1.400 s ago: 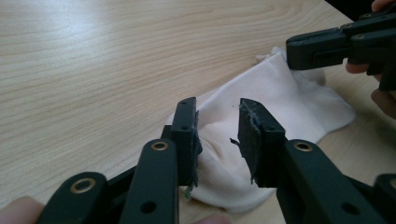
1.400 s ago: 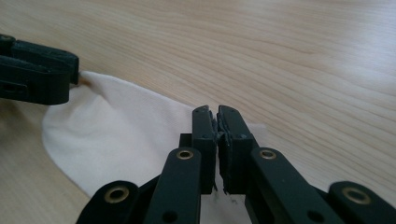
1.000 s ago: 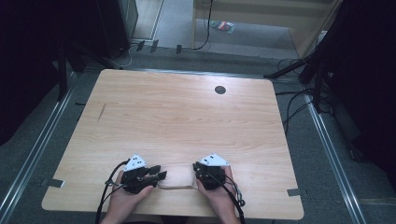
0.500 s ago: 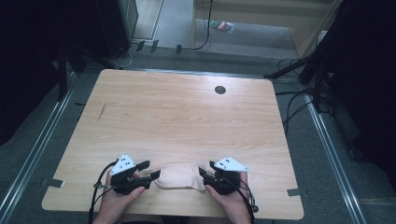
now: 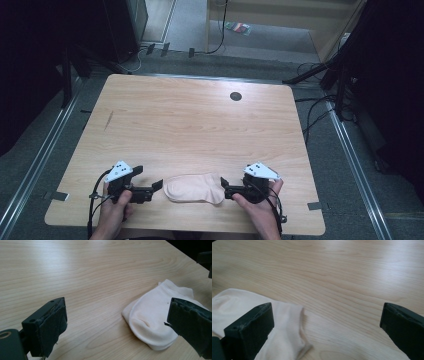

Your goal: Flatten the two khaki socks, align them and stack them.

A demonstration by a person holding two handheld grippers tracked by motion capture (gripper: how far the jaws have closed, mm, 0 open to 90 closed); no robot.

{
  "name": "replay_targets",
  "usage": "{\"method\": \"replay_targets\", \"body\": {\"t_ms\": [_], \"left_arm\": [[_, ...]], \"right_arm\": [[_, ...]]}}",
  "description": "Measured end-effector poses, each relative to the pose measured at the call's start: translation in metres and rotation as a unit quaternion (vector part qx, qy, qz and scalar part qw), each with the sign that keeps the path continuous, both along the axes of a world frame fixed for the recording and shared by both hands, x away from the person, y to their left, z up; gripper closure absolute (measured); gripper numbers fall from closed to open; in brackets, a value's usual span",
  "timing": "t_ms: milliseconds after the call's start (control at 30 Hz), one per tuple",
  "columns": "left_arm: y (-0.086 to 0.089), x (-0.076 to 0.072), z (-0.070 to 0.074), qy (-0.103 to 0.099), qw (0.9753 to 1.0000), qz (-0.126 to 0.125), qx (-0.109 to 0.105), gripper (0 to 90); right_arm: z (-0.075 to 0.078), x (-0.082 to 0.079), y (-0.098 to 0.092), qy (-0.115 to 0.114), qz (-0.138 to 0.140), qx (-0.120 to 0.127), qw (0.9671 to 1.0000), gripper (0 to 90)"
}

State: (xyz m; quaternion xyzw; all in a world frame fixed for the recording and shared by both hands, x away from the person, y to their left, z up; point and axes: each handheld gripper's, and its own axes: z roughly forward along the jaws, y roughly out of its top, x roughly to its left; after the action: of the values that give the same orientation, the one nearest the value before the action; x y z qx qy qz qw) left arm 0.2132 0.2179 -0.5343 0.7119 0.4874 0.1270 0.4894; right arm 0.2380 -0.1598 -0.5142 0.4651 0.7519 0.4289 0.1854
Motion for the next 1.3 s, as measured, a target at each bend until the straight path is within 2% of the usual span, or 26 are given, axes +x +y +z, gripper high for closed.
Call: {"method": "replay_targets", "body": {"t_ms": [167,467,600,800,1067,1300], "left_arm": [[0.014,0.003,-0.001,0.0,0.9998,0.021,-0.003,2.8],[0.039,0.009,-0.003,-0.004,0.9981,0.059,0.017,2.8],[0.053,0.012,-0.005,-0.006,0.9965,0.08,0.025,2.8],[0.07,0.013,-0.006,-0.005,0.9948,0.099,0.023,2.8],[0.094,0.011,-0.008,-0.002,0.992,0.122,0.034,2.9],[0.122,0.009,-0.01,0.002,0.9877,0.155,0.02,2.8]], "right_arm": [[0.001,0.002,-0.016,-0.006,-0.013,0.006,0.9999,0.0],[-0.001,0.007,-0.039,-0.015,-0.045,-0.011,0.9988,0.0],[-0.003,0.009,-0.049,-0.02,-0.058,-0.026,0.9978,0.0],[-0.01,0.012,-0.066,-0.015,-0.068,-0.035,0.997,0.0],[-0.017,0.01,-0.097,-0.003,-0.095,-0.028,0.9951,0.0],[-0.023,0.011,-0.122,0.006,-0.121,-0.019,0.9924,0.0]]}}
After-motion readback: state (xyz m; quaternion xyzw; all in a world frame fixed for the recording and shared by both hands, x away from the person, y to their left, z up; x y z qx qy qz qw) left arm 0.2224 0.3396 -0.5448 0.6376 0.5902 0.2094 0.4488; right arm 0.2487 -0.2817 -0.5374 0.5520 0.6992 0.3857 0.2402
